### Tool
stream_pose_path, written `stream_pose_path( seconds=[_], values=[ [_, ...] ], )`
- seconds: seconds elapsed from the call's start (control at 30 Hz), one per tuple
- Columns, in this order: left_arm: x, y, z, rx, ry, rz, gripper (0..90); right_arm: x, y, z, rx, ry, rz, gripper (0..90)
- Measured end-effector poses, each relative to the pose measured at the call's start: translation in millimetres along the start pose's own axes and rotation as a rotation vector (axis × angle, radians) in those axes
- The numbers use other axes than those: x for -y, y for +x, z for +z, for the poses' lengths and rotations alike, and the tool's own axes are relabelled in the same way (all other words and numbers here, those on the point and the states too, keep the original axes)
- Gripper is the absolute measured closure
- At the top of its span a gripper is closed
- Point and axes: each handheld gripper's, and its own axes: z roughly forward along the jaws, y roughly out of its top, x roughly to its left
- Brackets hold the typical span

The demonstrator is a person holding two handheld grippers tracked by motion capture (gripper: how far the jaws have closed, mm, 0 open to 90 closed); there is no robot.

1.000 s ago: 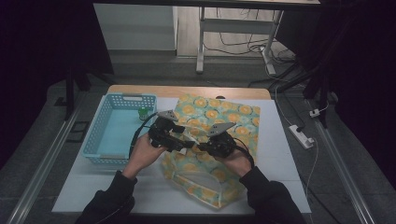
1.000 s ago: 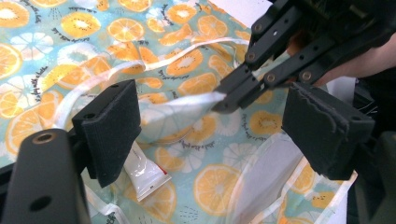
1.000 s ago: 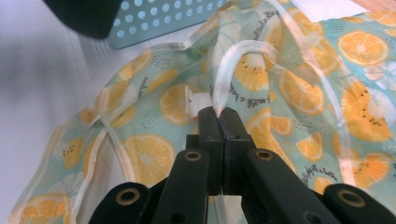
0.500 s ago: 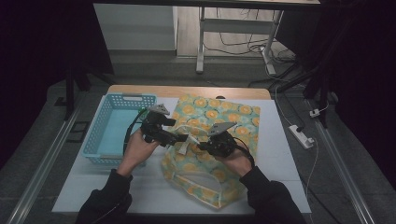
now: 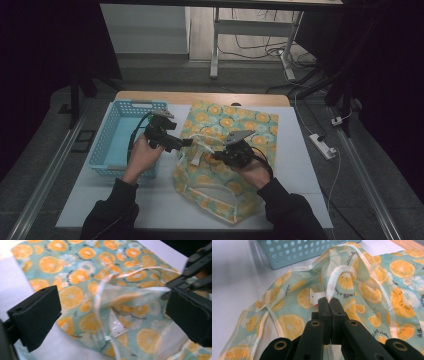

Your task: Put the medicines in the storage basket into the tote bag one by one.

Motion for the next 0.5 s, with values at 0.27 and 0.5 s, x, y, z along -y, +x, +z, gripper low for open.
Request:
stream_pose_path(
  seconds=[0.27, 0.5],
  values=[
    [3.6, 19.2, -1.2, -0.048, -0.015, -0.027, 0.0, -0.2, -0.3, -0.7, 0.0, -0.002, 0.002, 89.9],
    [4.3, 28.9, -3.2, -0.117, -0.001, -0.024, 0.0, -0.2, -0.8, -1.2, 0.001, -0.005, 0.003, 89.9]
  ],
)
